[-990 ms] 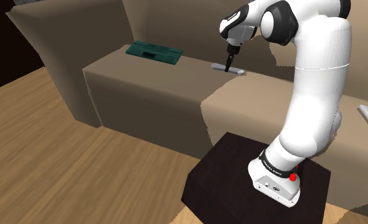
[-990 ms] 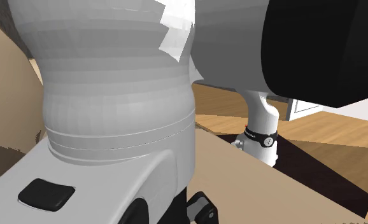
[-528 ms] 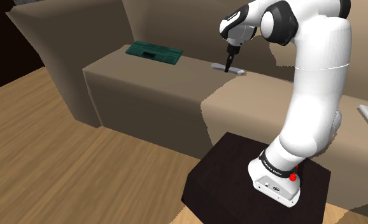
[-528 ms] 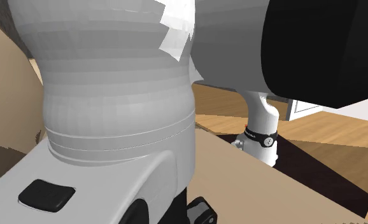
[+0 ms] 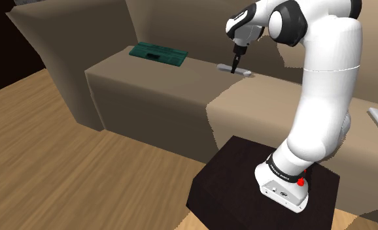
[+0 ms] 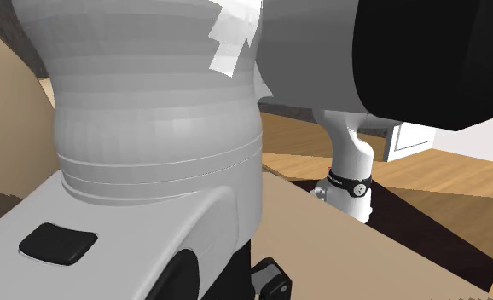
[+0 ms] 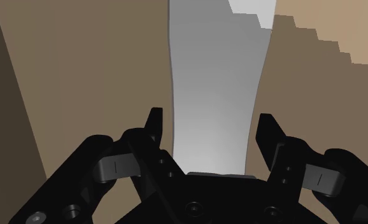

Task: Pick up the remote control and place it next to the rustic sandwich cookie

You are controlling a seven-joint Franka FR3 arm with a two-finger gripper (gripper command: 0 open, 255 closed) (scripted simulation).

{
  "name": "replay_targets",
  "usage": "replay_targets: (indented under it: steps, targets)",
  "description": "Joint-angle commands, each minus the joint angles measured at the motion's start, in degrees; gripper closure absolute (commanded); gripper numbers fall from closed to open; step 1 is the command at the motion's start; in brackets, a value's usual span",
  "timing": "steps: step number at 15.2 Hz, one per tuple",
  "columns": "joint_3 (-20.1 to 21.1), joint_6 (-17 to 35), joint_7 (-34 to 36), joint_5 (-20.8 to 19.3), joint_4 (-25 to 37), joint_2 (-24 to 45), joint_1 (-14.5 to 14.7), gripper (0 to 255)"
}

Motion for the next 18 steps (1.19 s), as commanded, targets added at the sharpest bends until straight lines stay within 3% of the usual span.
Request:
replay_targets:
  steps: [1,18]
  targets:
    - [-0.3,-1.1,0.3,-0.5,0.5,-0.7,0.1,255]
    - [-2.1,-12.0,2.6,-4.0,7.5,-5.4,0.9,255]
